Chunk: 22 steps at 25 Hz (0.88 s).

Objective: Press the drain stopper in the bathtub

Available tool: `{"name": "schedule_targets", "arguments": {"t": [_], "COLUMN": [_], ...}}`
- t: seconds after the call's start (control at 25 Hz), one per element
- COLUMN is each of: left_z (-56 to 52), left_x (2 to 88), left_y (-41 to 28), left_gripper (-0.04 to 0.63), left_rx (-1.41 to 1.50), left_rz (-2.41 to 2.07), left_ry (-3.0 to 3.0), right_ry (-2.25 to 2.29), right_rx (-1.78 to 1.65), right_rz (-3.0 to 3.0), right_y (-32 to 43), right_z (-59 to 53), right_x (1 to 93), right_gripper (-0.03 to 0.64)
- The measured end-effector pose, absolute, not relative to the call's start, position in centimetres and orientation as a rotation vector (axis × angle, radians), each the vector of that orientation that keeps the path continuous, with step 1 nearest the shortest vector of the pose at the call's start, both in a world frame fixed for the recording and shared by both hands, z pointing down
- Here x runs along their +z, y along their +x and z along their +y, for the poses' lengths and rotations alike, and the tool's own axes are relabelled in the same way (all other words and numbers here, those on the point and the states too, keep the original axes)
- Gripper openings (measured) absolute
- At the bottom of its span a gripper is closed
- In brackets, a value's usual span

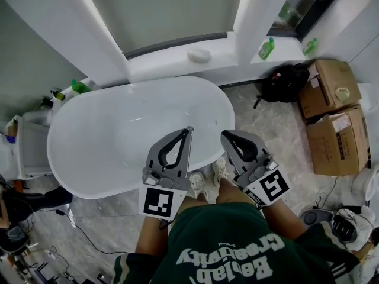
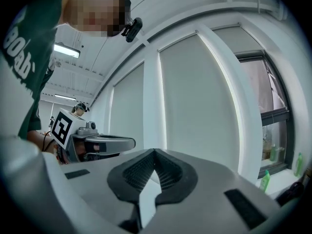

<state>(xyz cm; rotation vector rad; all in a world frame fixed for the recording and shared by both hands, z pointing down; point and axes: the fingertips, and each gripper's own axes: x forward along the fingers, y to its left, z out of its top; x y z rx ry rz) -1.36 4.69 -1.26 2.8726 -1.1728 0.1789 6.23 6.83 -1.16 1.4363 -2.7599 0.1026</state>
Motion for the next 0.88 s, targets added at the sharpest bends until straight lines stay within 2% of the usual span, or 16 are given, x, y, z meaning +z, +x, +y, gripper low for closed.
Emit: {"name": "schedule_targets", "arguments": {"t": [0.88], "left_z": [0.7], "left_x": [-1.5], "left_y": [2.3], "left_gripper": [0.009], "left_rx": [0.243], "left_rz": [-1.324], "left_ry": [2.802], "right_ry": [1.239], "right_rx": [0.147], "right_rz": [-2.886], "right_y": [8.5], "right_z": [1.6], "right_x": [-0.9], "right_gripper": [0.015]}}
